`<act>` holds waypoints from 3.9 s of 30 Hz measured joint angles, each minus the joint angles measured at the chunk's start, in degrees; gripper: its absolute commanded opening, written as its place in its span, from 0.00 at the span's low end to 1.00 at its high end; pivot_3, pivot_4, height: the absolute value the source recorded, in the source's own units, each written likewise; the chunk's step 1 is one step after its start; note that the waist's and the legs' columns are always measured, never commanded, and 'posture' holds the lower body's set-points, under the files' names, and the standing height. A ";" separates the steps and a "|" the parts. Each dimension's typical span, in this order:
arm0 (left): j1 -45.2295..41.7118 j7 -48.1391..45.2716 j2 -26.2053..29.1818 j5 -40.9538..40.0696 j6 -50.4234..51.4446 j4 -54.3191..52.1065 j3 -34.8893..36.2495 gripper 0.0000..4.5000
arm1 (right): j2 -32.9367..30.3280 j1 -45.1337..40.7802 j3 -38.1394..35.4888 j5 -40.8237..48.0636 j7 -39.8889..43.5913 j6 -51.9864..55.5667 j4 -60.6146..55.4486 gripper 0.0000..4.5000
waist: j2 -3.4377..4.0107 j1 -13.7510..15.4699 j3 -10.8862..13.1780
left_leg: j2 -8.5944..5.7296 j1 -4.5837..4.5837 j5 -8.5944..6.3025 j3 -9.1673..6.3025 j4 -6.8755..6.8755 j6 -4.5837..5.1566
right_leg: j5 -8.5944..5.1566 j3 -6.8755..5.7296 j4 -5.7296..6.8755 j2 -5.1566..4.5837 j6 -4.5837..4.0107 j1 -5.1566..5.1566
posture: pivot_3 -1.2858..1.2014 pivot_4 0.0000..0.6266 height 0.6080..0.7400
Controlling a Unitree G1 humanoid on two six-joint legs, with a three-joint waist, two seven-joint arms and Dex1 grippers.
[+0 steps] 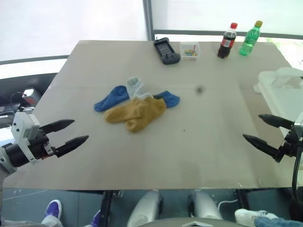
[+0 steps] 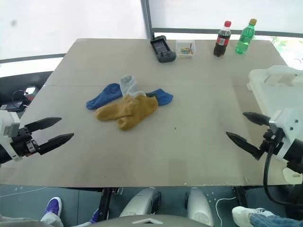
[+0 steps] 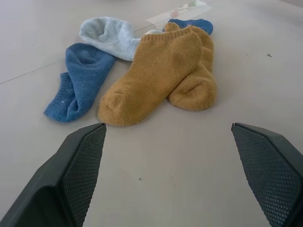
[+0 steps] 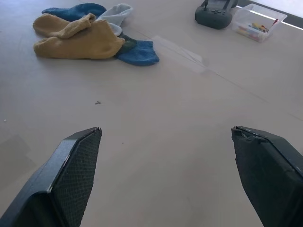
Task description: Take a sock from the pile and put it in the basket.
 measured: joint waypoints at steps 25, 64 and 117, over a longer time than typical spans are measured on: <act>-3.66 3.26 -1.73 -1.16 3.96 -0.87 -2.43 1.00 | -0.05 -3.55 2.59 1.12 -0.09 0.14 -1.05 1.00 | 0.01 0.00 0.01 | 0.00 0.00 0.01 0.01 0.00 -0.02 | 0.00 0.00 0.00 0.00 0.00 0.00 | 0.52 0.24 1.00; -28.67 50.07 -23.05 31.08 26.00 -20.38 -43.09 1.00 | 4.90 -10.05 20.40 -4.17 -4.73 -4.33 -4.46 1.00 | -0.13 0.12 0.05 | -0.11 -0.05 0.11 0.20 0.25 -0.18 | 0.06 0.04 0.29 0.23 0.11 -0.15 | 0.52 0.24 1.00; -26.00 46.53 -22.36 37.77 22.78 -19.45 -43.17 0.30 | 5.69 -8.74 20.57 -4.57 -6.37 -5.35 -5.40 1.00 | -0.14 0.11 0.04 | -0.11 -0.03 0.11 0.21 0.27 -0.18 | 0.06 0.06 0.34 0.21 0.11 -0.14 | 0.52 0.24 1.00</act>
